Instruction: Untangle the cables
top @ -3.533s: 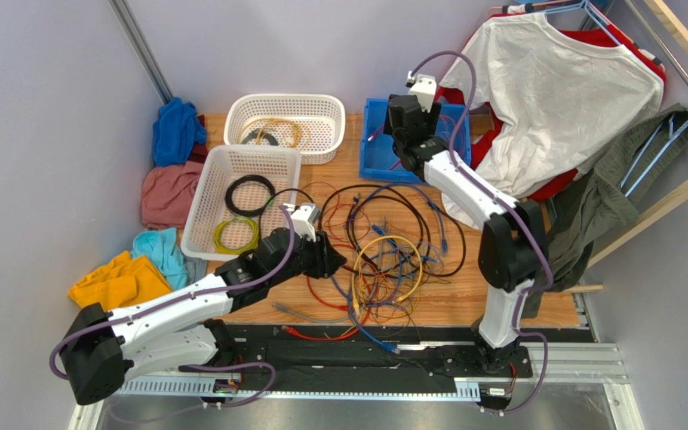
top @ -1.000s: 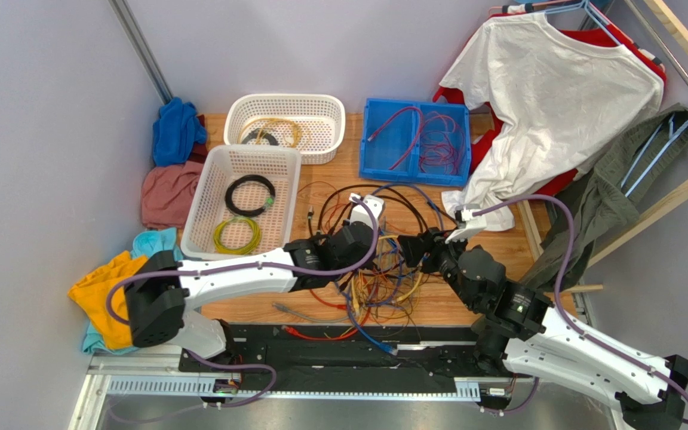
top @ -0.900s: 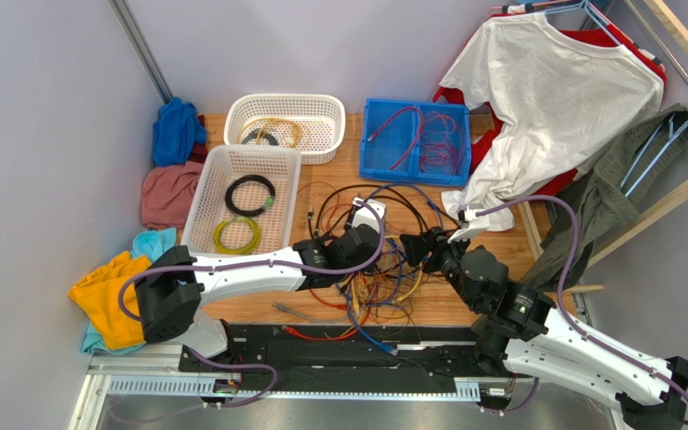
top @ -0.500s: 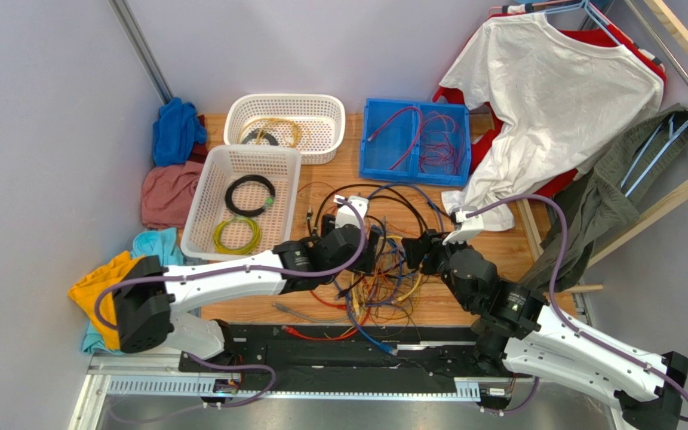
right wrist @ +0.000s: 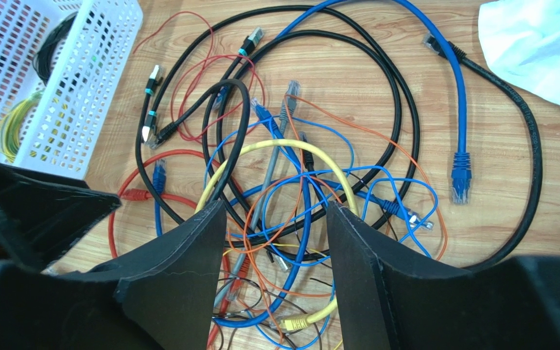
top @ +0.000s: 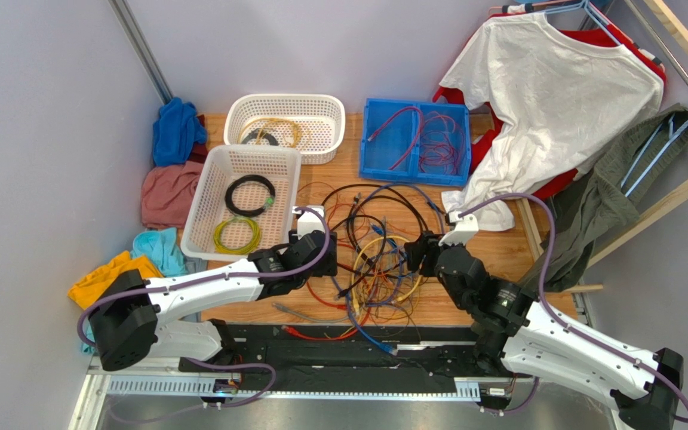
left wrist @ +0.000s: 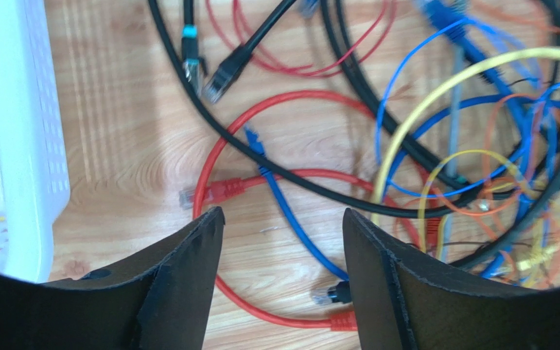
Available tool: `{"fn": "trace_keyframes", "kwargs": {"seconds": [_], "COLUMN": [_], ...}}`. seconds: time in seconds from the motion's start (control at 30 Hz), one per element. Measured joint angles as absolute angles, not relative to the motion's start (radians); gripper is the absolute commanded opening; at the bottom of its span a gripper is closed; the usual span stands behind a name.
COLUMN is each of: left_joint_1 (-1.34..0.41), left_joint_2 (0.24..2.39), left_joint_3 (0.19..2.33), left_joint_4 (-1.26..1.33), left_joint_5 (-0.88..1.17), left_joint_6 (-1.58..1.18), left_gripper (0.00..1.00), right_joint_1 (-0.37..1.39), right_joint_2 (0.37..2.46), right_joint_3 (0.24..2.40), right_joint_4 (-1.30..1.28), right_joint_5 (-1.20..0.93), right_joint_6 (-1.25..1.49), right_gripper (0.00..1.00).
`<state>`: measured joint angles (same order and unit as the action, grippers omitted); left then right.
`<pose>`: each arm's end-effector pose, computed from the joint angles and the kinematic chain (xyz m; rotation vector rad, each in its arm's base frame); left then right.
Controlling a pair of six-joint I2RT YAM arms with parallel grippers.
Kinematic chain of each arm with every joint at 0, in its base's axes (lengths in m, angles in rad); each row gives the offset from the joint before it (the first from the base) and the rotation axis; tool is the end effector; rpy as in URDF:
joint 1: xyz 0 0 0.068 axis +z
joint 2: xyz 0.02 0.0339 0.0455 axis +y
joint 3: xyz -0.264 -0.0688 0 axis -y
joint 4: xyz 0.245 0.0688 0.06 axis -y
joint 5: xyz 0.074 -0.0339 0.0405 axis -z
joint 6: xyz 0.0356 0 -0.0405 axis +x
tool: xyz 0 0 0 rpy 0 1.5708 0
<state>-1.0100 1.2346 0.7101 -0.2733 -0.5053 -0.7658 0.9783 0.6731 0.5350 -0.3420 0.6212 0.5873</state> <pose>0.1467 -0.2012 0.2167 0.0396 2.2704 -0.3451 0.1042 0.1177 0.2562 -0.0062 1.9761 0.3886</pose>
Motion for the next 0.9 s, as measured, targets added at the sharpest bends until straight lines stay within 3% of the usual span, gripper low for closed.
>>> {"fn": "trace_keyframes", "kwargs": {"seconds": [0.1, 0.23, 0.4, 0.8, 0.87, 0.9], "left_joint_1": [-1.007, -1.005, -0.979, -0.97, -0.965, -0.962], "left_joint_2": [1.247, 1.24, 1.245, 1.332, 1.342, 1.347], "left_joint_3": [0.7, 0.682, 0.657, 0.618, 0.614, 0.611], "left_joint_4": [-0.296, -0.303, -0.295, -0.28, -0.279, -0.278], "left_joint_5": [-0.508, -0.514, -0.483, -0.458, -0.462, -0.463], "left_joint_6": [-0.805, -0.841, -0.87, -0.921, -0.926, -0.93], "left_gripper": [0.66, 0.83, 0.88, 0.7, 0.63, 0.54], "right_joint_1": [0.978, 0.978, 0.978, 0.978, 0.978, 0.978], "right_joint_2": [0.628, 0.517, 0.449, 0.545, 0.552, 0.554], "right_joint_3": [0.535, 0.548, 0.587, 0.582, 0.581, 0.579], "right_joint_4": [-0.361, -0.384, -0.387, -0.391, -0.39, -0.388], "right_joint_5": [0.628, 0.658, 0.692, 0.657, 0.653, 0.652], "right_joint_6": [0.587, 0.574, 0.561, 0.572, 0.572, 0.572], "right_gripper": [0.57, 0.57, 0.57, 0.56, 0.56, 0.56]}}
